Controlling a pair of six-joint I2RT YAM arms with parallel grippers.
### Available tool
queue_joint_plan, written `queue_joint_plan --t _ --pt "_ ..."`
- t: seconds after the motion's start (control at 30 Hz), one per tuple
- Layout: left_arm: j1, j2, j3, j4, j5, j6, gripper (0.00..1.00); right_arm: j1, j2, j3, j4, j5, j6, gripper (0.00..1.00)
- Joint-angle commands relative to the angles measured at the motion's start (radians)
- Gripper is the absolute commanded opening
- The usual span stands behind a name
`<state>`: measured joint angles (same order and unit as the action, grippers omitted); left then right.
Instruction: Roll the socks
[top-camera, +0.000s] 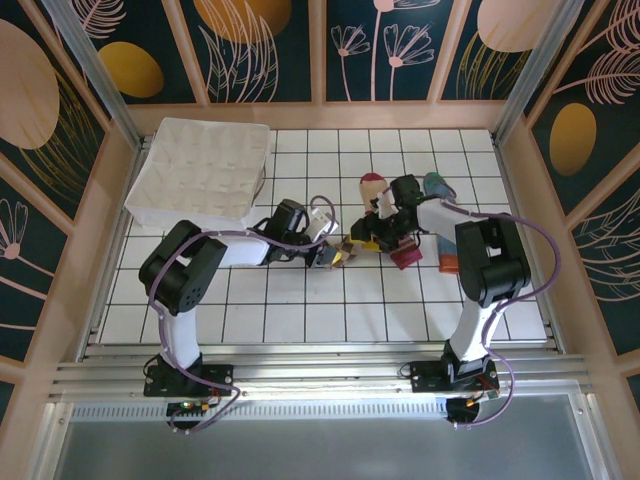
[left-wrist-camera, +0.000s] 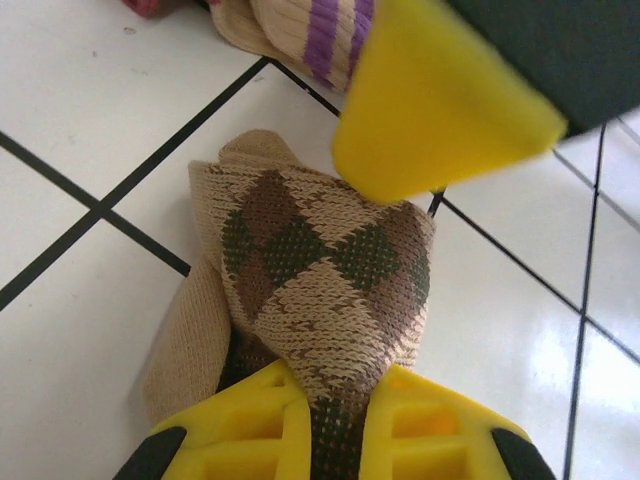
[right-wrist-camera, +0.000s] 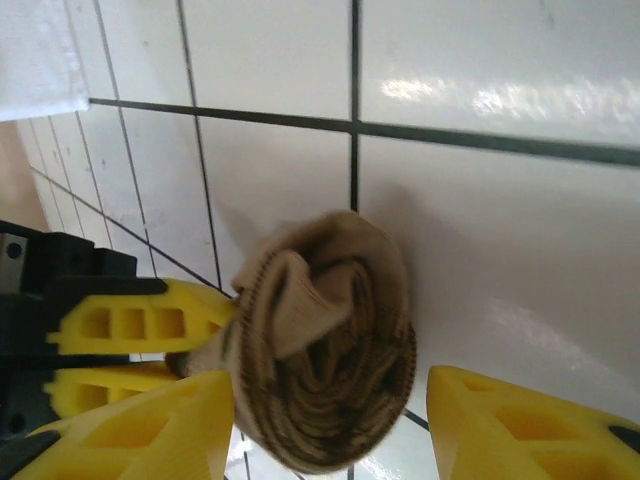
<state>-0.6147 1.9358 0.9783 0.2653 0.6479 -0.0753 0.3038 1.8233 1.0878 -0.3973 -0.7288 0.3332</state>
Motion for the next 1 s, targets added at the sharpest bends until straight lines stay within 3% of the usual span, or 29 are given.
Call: queue_joint_plan --t 0.0,0.27,0.57,0.83,0.97 --pt "0.024 0.062 -0.012 -0.057 0.046 -0.128 0.09 0.015 -0.074 -0.042 0.134 0.028 0.133 0.55" --pt "0.053 0.118 -0.011 -0.033 0.053 -0.274 0.11 0.039 -0.135 -0.172 0.366 0.048 0.409 0.58" --pt "0.053 0.131 0.023 -0.046 0.030 -0.294 0.13 0.074 -0.030 -0.119 0.273 0.071 0.359 0.58" --pt "0.052 0.046 0.010 -0.094 -0.047 -0.162 0.21 0.092 0.057 -0.075 0.205 0.132 0.340 0.43" --pt "0.049 -0.006 0.002 -0.107 -0.097 -0.094 0.32 0.102 0.091 -0.036 0.147 0.177 0.301 0.33"
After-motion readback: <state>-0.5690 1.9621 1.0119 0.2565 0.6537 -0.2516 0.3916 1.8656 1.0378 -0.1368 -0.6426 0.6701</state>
